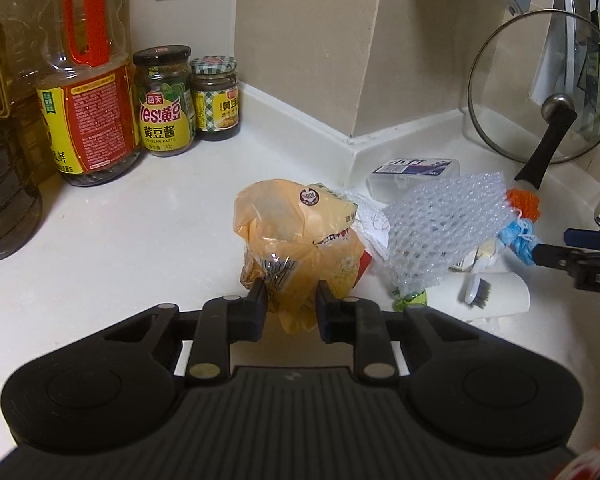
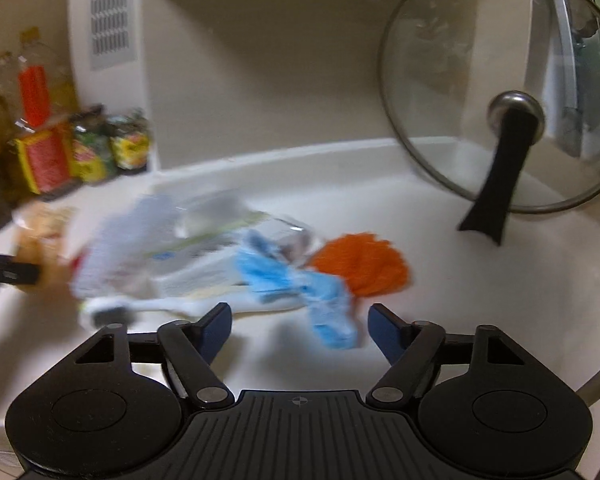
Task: Collect trash
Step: 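Grasp the yellow snack bag with the left tool while the right tool grasps the blue mask, then carry the yellow bag and blue mask with both tools over the bin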
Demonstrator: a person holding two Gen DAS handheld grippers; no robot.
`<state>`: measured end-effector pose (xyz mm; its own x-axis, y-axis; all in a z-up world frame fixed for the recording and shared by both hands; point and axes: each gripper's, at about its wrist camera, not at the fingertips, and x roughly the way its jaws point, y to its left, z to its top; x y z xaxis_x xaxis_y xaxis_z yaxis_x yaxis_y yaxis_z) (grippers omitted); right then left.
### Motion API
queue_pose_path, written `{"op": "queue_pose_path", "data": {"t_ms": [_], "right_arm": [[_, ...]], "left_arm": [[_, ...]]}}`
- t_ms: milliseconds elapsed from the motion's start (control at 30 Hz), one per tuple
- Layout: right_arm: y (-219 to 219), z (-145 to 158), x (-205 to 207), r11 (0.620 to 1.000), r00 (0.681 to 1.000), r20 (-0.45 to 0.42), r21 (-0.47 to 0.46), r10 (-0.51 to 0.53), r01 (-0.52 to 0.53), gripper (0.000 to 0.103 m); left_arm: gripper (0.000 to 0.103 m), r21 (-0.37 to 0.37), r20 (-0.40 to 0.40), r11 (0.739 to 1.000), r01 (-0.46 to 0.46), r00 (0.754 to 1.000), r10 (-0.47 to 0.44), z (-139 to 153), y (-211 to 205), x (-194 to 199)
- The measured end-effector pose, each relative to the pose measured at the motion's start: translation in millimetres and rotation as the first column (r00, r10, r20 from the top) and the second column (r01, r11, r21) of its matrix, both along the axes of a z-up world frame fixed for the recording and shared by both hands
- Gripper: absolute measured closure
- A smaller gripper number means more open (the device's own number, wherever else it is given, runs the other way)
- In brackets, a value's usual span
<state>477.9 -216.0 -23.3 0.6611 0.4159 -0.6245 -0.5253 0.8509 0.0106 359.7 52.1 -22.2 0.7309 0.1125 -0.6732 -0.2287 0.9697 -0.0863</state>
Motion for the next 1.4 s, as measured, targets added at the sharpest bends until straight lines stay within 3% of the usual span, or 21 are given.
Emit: {"op": "queue_pose_path", "data": {"t_ms": [200,367,467,1033,1400], "right_arm": [[3.2,-18.2,17.3,0.999,0.999,-0.027,-0.049,0.020,-0.021,0.055],[3.7,-17.8,14.6,0.999,1.000,-0.016,-0.045,0.013,-0.014,0.086],[0.8,-14.2,9.7,0.999,1.000,-0.011,-0.037,0.001,-0.001,0.092],[-22.4,19.3,-60.3,1.000,1.000,0.005,0.023,-0.013,0.013,0.096],[-36.8,54.7,-156.2,0.994,0.997,0.022,0.081,-0.072,0.071,0.096]], "left_arm": [[0.081,-0.001,-0.007,1.000,-0.009,1.000,0.009,1.5,-4.2,-4.1],[0.081,0.010,-0.005,1.000,-0.005,1.000,0.006,4.6,-7.6,-7.4],[0.081,0.014,-0.001,1.000,-0.005,1.000,0.005,6.9,-9.3,-10.0],[0.081,0.010,0.033,1.000,0.016,0.999,-0.017,24.8,-32.5,-53.3],[0.081,-0.015,0.065,0.994,0.110,0.992,-0.108,36.1,-46.9,-119.8]]}}
